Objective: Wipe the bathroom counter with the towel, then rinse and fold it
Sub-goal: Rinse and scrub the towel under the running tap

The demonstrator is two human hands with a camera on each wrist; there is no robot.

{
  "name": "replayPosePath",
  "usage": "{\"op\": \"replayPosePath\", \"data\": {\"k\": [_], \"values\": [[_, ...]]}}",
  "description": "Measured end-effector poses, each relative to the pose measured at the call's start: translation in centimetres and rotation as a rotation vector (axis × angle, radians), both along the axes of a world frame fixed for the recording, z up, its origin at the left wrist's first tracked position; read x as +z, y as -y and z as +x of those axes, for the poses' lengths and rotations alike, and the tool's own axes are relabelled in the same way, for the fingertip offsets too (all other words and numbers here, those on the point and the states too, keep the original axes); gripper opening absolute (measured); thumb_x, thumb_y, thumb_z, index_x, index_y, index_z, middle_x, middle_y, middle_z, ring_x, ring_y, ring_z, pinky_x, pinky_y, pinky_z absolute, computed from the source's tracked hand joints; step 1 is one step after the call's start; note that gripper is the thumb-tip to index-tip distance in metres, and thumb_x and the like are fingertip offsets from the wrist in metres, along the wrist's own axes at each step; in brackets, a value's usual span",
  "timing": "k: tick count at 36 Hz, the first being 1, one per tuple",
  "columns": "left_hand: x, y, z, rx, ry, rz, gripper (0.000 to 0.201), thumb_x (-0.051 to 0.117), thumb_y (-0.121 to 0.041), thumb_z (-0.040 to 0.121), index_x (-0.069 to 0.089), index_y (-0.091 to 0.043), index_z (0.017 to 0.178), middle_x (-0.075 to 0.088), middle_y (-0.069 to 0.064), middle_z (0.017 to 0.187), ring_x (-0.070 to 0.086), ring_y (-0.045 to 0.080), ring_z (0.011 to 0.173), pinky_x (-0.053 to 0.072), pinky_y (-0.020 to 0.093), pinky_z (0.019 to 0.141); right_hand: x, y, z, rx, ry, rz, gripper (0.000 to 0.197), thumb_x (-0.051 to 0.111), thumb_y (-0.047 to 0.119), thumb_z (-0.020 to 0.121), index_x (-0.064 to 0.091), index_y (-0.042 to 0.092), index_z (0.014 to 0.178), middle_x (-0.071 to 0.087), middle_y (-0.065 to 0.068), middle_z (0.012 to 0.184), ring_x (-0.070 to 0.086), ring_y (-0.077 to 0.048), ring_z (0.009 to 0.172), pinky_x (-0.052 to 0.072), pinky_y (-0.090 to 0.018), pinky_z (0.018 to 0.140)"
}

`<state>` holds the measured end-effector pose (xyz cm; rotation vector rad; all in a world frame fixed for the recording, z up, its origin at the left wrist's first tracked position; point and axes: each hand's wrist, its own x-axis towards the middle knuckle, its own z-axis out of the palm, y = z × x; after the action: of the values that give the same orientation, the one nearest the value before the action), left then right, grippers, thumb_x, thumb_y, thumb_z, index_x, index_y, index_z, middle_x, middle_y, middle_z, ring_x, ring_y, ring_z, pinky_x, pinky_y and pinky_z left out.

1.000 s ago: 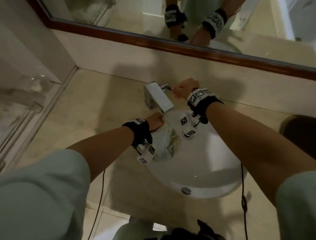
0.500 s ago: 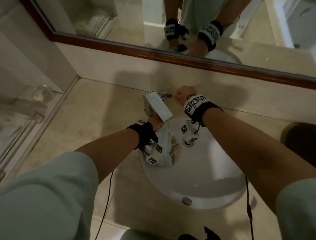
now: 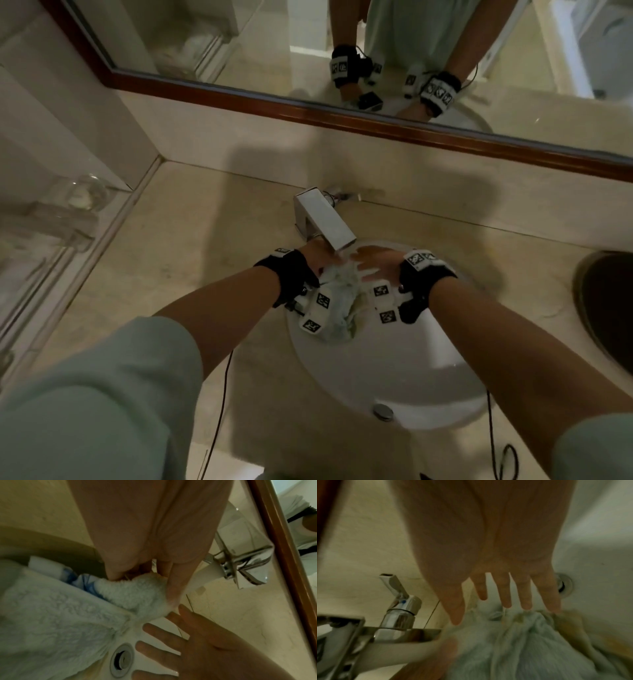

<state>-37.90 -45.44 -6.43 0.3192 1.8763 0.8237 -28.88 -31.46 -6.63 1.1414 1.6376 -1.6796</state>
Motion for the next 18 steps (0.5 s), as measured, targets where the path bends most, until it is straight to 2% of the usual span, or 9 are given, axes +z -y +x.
{"op": "replayPosePath", "data": {"k": [2, 3, 5, 6, 10, 12, 15, 17, 18], "values": [[-1.2, 0.4, -0.2, 0.029, 0.077, 0.105, 0.047, 0.067, -0.006, 0.084, 0.052, 0.005, 0.127, 0.052, 0.023, 0.134, 0.048, 0.040, 0.126, 0.039, 0.053, 0.106, 0.1, 1.4, 0.1, 0.026, -0.057, -0.054, 0.048, 0.051, 0.014, 0.098, 0.037, 0.006, 0.142, 0.050, -0.008, 0.131, 0.052, -0.029, 0.119, 0.045, -0.041, 0.101], [-2.0, 0.4, -0.3, 0.068, 0.128, 0.138, 0.044, 0.066, -0.001, 0.083, 0.053, 0.004, 0.125, 0.051, 0.021, 0.134, 0.048, 0.038, 0.126, 0.036, 0.054, 0.108, 0.4, 1.7, -0.1, 0.044, -0.099, -0.062, 0.044, 0.050, 0.014, 0.098, 0.039, 0.003, 0.140, 0.056, -0.009, 0.118, 0.058, -0.026, 0.104, 0.049, -0.035, 0.090], [-1.1, 0.5, 0.0, 0.132, 0.233, 0.171, 0.027, 0.059, 0.008, 0.086, 0.059, -0.001, 0.111, 0.059, 0.018, 0.118, 0.055, 0.035, 0.112, 0.038, 0.050, 0.106, 0.7, 2.3, -0.5, 0.012, -0.122, -0.048, 0.040, 0.048, 0.009, 0.098, 0.042, -0.004, 0.136, 0.057, -0.007, 0.097, 0.057, -0.020, 0.082, 0.049, -0.028, 0.071], [-0.2, 0.6, 0.3, 0.135, 0.257, 0.189, 0.023, 0.057, 0.010, 0.087, 0.060, -0.002, 0.106, 0.062, 0.014, 0.108, 0.058, 0.031, 0.103, 0.041, 0.046, 0.103, 0.8, 2.5, -0.5, -0.010, -0.144, -0.074, 0.040, 0.049, 0.007, 0.097, 0.043, -0.006, 0.135, 0.057, -0.009, 0.100, 0.057, -0.021, 0.083, 0.049, -0.028, 0.069], [0.8, 0.4, 0.4, 0.064, 0.253, 0.238, 0.029, 0.057, 0.004, 0.090, 0.054, -0.009, 0.115, 0.061, -0.001, 0.096, 0.057, 0.019, 0.093, 0.042, 0.037, 0.095, 1.3, 2.5, -0.6, -0.016, -0.116, 0.005, 0.033, 0.052, 0.008, 0.096, 0.050, -0.001, 0.128, 0.050, -0.019, 0.132, 0.056, -0.033, 0.113, 0.050, -0.038, 0.090], [0.8, 0.5, 0.6, 0.092, 0.260, 0.273, 0.029, 0.058, 0.000, 0.090, 0.054, -0.007, 0.118, 0.062, 0.003, 0.104, 0.056, 0.025, 0.103, 0.042, 0.041, 0.100, 1.6, 2.1, -0.3, 0.020, -0.095, 0.059, 0.027, 0.055, 0.014, 0.096, 0.054, 0.006, 0.122, 0.050, -0.016, 0.134, 0.053, -0.031, 0.117, 0.046, -0.035, 0.096], [0.0, 0.5, 0.3, 0.093, 0.269, 0.260, 0.037, 0.056, 0.002, 0.090, 0.052, -0.007, 0.126, 0.056, 0.015, 0.125, 0.052, 0.031, 0.114, 0.038, 0.044, 0.104, 1.7, 1.1, 0.5, -0.032, -0.132, 0.138, 0.050, 0.055, 0.014, 0.096, 0.037, 0.005, 0.142, 0.042, -0.015, 0.144, 0.043, -0.033, 0.130, 0.040, -0.034, 0.100], [-1.0, 0.6, -0.4, 0.104, 0.353, 0.284, 0.032, 0.050, 0.005, 0.092, 0.053, -0.009, 0.121, 0.055, 0.019, 0.116, 0.052, 0.033, 0.105, 0.039, 0.046, 0.100, 1.5, 0.3, 1.4, -0.080, -0.176, 0.123, 0.055, 0.057, 0.011, 0.093, 0.034, 0.005, 0.143, 0.042, -0.020, 0.143, 0.046, -0.036, 0.129, 0.044, -0.041, 0.102], [-1.2, 0.7, -0.6, 0.071, 0.293, 0.275, 0.024, 0.049, 0.004, 0.092, 0.056, -0.009, 0.111, 0.055, 0.016, 0.104, 0.053, 0.031, 0.095, 0.043, 0.042, 0.093, 1.9, 0.2, 1.8, -0.086, -0.177, 0.101, 0.055, 0.057, 0.011, 0.093, 0.033, 0.005, 0.143, 0.042, -0.022, 0.143, 0.046, -0.037, 0.128, 0.044, -0.044, 0.103]]}}
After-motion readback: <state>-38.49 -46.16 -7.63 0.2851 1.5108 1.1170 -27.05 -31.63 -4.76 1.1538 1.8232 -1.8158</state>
